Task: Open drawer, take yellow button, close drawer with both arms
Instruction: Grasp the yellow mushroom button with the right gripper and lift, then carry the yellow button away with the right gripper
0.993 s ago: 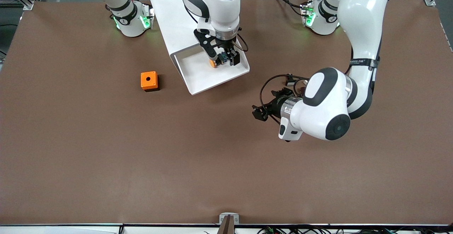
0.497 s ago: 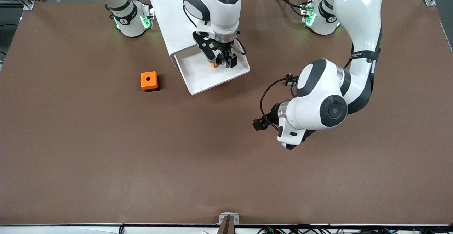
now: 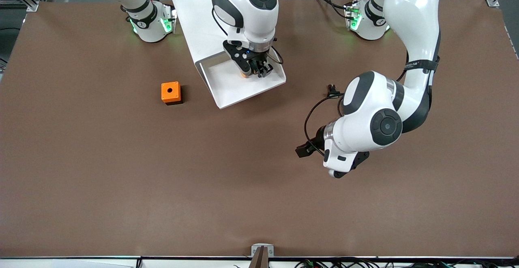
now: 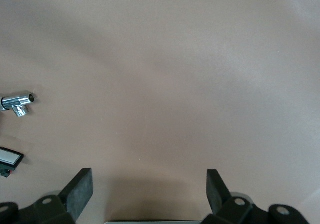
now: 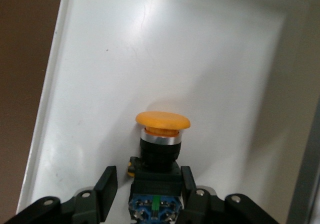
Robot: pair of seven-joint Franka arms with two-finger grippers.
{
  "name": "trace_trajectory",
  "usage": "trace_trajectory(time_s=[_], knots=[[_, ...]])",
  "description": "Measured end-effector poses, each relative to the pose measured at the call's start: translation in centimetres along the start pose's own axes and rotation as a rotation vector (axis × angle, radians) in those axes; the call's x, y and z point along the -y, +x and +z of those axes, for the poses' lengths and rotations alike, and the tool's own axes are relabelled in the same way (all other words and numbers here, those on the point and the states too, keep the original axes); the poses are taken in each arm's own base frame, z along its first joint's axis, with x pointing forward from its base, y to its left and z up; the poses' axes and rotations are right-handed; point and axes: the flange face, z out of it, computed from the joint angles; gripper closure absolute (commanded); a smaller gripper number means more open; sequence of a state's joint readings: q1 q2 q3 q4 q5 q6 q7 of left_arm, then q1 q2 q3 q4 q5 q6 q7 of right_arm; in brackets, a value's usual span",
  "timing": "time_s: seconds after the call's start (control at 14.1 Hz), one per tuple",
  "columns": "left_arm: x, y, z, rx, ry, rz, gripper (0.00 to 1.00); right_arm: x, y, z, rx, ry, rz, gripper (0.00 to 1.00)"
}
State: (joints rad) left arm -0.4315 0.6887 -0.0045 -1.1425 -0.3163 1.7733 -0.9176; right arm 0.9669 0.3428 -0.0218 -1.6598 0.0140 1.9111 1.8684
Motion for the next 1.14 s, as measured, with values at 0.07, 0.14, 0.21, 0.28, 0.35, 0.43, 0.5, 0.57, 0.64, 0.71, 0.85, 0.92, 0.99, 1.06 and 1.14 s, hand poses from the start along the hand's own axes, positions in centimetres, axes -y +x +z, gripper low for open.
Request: trace_trajectory(time_s=[0.07,0.14,0.21,0.28,0.35,0.43,0.5,0.57,0.64,0.71,0.85,0.92,0.99,1.06,1.14], knots=[[0.0,0.0,0.1,0.000,0.001,0.001,0.00,0.0,0.0,0.0,0.001,0.000,0.000,1.00],[0.0,0.0,0.2,0.000,0.003,0.003,0.00,0.0,0.0,0.0,0.001,-0.002,0.000,1.00],[0.0,0.0,0.3,0.001,0.003,0.005,0.00,0.0,0.0,-0.1,0.002,-0.003,0.001,1.00],[0.0,0.0,0.5,-0.001,0.002,0.008,0.00,0.0,0.0,-0.2,0.002,-0.005,0.001,1.00],[0.0,0.1,0.5,-0.002,0.001,0.011,0.00,0.0,0.0,-0.5,0.003,-0.006,0.001,1.00],[0.0,0.1,0.6,-0.002,0.001,0.013,0.00,0.1,0.0,-1.0,0.007,-0.004,0.004,1.00],[-0.1,0.1,0.7,-0.001,0.002,0.014,0.00,0.3,0.3,-1.9,0.019,-0.002,0.013,1.00],[-0.1,0.1,0.7,-0.001,0.002,0.014,0.00,0.6,1.0,-3.1,0.038,-0.001,0.020,1.00],[-0.1,0.0,0.8,-0.001,0.003,0.015,0.00,1.0,2.1,-4.6,0.059,-0.002,0.011,1.00],[-0.1,0.0,0.9,-0.001,0.004,0.016,0.00,1.4,3.6,-6.2,0.079,-0.004,-0.006,1.00],[-0.2,0.0,0.9,-0.001,0.005,0.016,0.00,1.7,7.9,-9.3,0.103,-0.020,-0.054,1.00],[-0.2,0.0,0.9,-0.001,0.004,0.016,0.00,1.7,10.4,-10.7,0.110,-0.029,-0.093,1.00],[-0.2,0.0,0.9,-0.002,0.003,0.016,0.00,1.4,12.9,-11.7,0.116,-0.037,-0.139,1.00],[-0.2,0.0,0.8,-0.004,0.000,0.016,0.00,1.2,15.4,-12.6,0.123,-0.037,-0.182,1.00],[-0.2,0.0,0.8,-0.005,-0.001,0.016,0.00,0.9,18.1,-13.4,0.128,-0.027,-0.215,1.00]])
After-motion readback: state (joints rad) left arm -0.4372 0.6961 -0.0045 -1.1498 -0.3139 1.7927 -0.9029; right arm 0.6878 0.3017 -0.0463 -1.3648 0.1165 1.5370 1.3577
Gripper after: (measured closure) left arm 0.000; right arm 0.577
